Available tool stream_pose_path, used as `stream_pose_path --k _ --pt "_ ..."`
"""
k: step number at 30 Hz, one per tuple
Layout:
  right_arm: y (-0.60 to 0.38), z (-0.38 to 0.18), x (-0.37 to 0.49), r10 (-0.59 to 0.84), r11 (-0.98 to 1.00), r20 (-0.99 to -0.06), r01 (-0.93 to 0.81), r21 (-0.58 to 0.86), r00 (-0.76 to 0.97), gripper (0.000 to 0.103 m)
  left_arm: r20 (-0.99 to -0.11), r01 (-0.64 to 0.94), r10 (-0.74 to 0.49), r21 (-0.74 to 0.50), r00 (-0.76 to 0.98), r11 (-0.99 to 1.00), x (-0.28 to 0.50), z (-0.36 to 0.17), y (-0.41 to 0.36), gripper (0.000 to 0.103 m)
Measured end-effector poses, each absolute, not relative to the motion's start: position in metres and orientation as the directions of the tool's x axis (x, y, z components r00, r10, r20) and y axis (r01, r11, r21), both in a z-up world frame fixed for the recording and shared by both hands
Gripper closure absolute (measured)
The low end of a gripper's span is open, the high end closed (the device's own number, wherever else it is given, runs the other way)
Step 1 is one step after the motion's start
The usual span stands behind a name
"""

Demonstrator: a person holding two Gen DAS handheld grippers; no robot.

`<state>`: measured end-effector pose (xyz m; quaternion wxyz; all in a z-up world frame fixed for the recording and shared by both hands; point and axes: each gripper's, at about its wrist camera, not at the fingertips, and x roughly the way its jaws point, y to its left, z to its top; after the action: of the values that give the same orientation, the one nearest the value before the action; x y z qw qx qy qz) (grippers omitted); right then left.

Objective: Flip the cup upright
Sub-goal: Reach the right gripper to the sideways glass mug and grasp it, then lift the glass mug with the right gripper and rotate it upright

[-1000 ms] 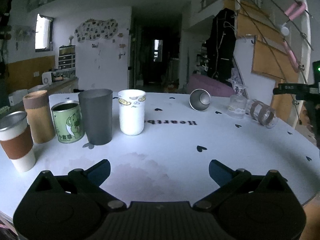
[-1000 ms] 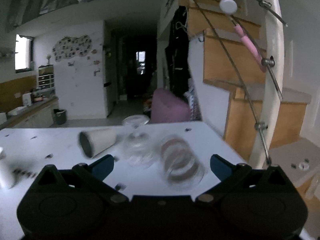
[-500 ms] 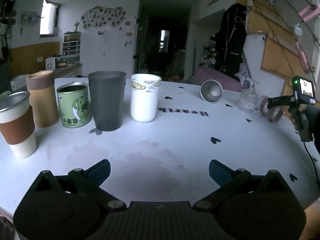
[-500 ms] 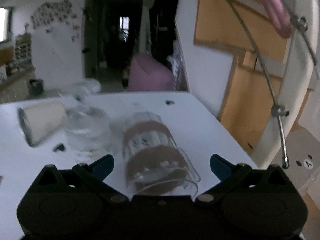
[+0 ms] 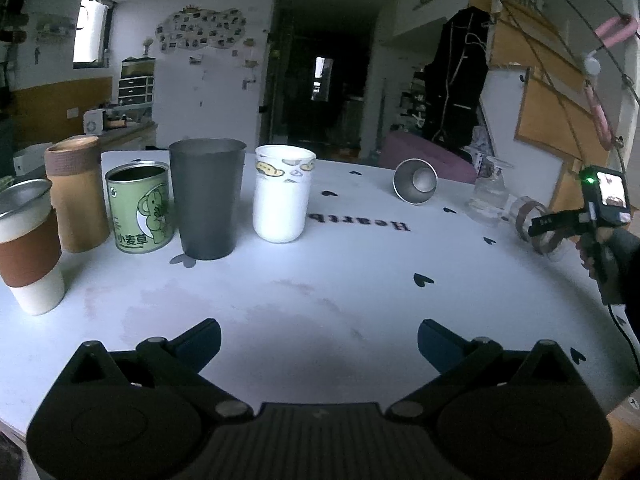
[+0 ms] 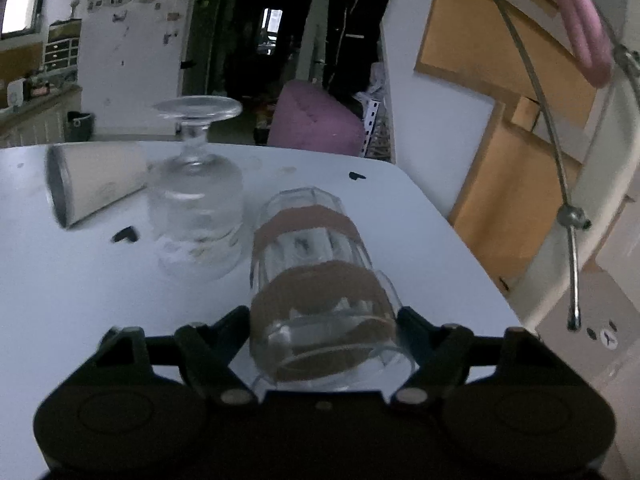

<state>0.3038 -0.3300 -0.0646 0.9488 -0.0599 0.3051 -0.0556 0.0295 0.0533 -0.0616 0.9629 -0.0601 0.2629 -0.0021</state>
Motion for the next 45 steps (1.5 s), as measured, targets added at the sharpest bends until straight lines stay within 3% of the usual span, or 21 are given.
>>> stream_pose_path --k 18,30,36,45 --pt "-0.243 -0.047 0.103 0.224 0.953 -0.463 -0.292 -0.081 0.858 0.025 -0.468 0.033 -0.093 -0.134 0.879 0.990 0.015 -0.051 0.042 0.000" --pt "-0.165 -0.051 0.028 0.650 0.634 -0.452 -0.764 -0.122 0.611 0.025 -0.460 0.003 -0.076 -0.158 0.885 0.988 0.034 -0.037 0.059 0.000" --pt "-0.160 -0.060 0.011 0.683 0.523 -0.495 -0.833 -0.183 0.537 0.026 -0.512 0.026 -0.125 -0.197 0.850 0.980 0.072 -0.034 0.064 0.000" --pt "-0.177 -0.056 0.004 0.655 0.546 -0.494 -0.810 -0.213 0.572 0.021 -0.615 0.056 -0.124 -0.129 0.779 0.990 0.106 -0.054 0.049 0.000"
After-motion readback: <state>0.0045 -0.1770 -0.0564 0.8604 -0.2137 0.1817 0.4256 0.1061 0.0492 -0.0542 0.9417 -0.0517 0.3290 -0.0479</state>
